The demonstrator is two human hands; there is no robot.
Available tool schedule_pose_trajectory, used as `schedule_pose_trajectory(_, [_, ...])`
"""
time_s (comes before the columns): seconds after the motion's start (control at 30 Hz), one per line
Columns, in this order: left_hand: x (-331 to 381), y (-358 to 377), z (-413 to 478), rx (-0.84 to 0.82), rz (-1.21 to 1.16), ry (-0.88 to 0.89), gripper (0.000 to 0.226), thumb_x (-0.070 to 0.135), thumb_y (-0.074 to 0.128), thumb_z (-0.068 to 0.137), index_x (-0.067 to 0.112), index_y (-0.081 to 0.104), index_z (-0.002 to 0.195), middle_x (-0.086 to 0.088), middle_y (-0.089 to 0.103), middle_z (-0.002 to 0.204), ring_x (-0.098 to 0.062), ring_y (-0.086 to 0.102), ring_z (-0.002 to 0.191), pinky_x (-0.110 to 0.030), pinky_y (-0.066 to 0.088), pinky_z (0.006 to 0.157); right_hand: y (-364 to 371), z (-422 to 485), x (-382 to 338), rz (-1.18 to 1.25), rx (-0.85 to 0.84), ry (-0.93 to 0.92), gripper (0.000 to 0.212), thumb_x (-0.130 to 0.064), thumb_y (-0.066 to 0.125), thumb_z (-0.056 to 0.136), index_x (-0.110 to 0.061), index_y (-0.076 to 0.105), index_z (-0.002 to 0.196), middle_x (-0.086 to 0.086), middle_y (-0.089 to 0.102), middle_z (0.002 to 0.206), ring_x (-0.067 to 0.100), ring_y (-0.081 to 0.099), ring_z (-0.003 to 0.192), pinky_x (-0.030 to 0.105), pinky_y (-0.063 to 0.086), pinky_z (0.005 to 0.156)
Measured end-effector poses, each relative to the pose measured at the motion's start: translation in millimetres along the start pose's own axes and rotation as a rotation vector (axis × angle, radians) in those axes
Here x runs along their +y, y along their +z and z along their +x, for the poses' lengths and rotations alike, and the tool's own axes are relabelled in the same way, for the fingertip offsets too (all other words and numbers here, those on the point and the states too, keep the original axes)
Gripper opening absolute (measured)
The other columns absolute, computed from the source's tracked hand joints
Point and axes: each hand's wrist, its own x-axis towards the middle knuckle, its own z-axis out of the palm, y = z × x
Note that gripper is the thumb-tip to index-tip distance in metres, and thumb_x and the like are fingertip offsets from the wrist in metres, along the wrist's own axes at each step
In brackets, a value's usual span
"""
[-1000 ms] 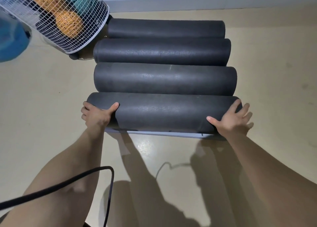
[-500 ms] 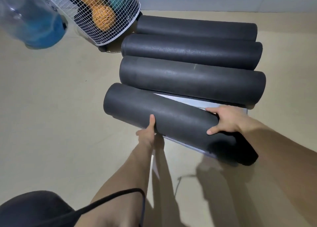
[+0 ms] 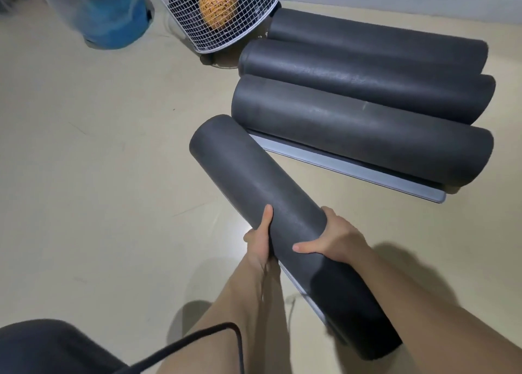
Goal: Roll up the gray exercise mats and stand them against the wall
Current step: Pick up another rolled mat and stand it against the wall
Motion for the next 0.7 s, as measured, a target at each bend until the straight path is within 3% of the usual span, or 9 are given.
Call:
schedule_pose_trajectory(0.17, [23, 0, -25, 0.122, 0.019, 0.094, 0.122, 0.068, 0.098, 0.037, 0.007, 0.055, 0.133, -0.002, 0.076, 0.116, -0.022, 0.076, 0.101, -0.039, 0.062, 0.089, -3, -19, -12, 0.249, 0.013, -0.092, 0.089, -0.063, 0.093, 0.047, -0.041, 0.053, 0.124, -0.019, 0.068, 0.110, 0.009, 0.067, 0.098, 0.032, 0.056, 0.087])
schedule_pose_trajectory(0.23, [45, 0, -56, 0.152, 0.064, 0.123, 0.122, 0.065, 0.098, 0.040, 0.007, 0.051, 0.137, -0.002, 0.074, 0.118, -0.018, 0.075, 0.101, -0.033, 0.062, 0.082, -13, -43, -27, 0.333, 0.025, -0.114, 0.092, -0.062, 0.094, 0.047, -0.043, 0.055, 0.128, -0.022, 0.069, 0.111, 0.006, 0.067, 0.102, 0.028, 0.054, 0.088])
schedule_pose_trajectory(0.3, [70, 6, -103, 0.165, 0.128, 0.150, 0.112, 0.057, 0.096, 0.053, 0.008, 0.046, 0.139, 0.000, 0.072, 0.121, -0.015, 0.073, 0.103, -0.028, 0.060, 0.077, -30, -78, -44, 0.371, 0.053, -0.099, 0.100, -0.070, 0.091, 0.042, -0.049, 0.050, 0.131, -0.024, 0.068, 0.114, 0.007, 0.067, 0.105, 0.032, 0.054, 0.093])
schedule_pose_trajectory(0.4, [112, 35, -178, 0.163, 0.263, 0.193, 0.097, 0.043, 0.093, 0.072, 0.009, 0.035, 0.143, 0.003, 0.065, 0.122, -0.012, 0.068, 0.106, -0.027, 0.056, 0.082, -78, -140, -65, 0.510, 0.060, -0.100, 0.089, -0.062, 0.095, 0.047, -0.058, 0.047, 0.122, -0.027, 0.067, 0.113, 0.004, 0.066, 0.104, 0.032, 0.053, 0.095])
schedule_pose_trajectory(0.5, [148, 84, -249, 0.119, 0.388, 0.253, 0.099, 0.037, 0.092, 0.075, 0.010, 0.028, 0.145, 0.003, 0.063, 0.126, -0.013, 0.066, 0.111, -0.033, 0.056, 0.096, -139, -199, -70, 0.702, 0.074, -0.109, 0.078, -0.042, 0.100, 0.057, -0.045, 0.057, 0.122, -0.026, 0.071, 0.110, -0.005, 0.067, 0.100, 0.029, 0.054, 0.096])
schedule_pose_trajectory(0.57, [164, 128, -292, 0.084, 0.447, 0.279, 0.098, 0.036, 0.092, 0.075, 0.011, 0.029, 0.145, 0.004, 0.064, 0.126, -0.013, 0.067, 0.112, -0.033, 0.055, 0.098, -180, -234, -61, 0.749, 0.151, -0.092, 0.087, -0.053, 0.099, 0.051, -0.044, 0.059, 0.127, -0.027, 0.071, 0.114, -0.004, 0.067, 0.106, 0.032, 0.054, 0.098])
schedule_pose_trajectory(0.7, [176, 241, -361, -0.028, 0.536, 0.348, 0.097, 0.038, 0.097, 0.067, 0.008, 0.040, 0.140, 0.001, 0.069, 0.125, -0.014, 0.071, 0.108, -0.032, 0.058, 0.095, -271, -293, -11, 0.799, 0.271, -0.043, 0.123, -0.078, 0.093, 0.037, -0.044, 0.046, 0.146, -0.026, 0.065, 0.130, 0.000, 0.062, 0.121, 0.036, 0.052, 0.105])
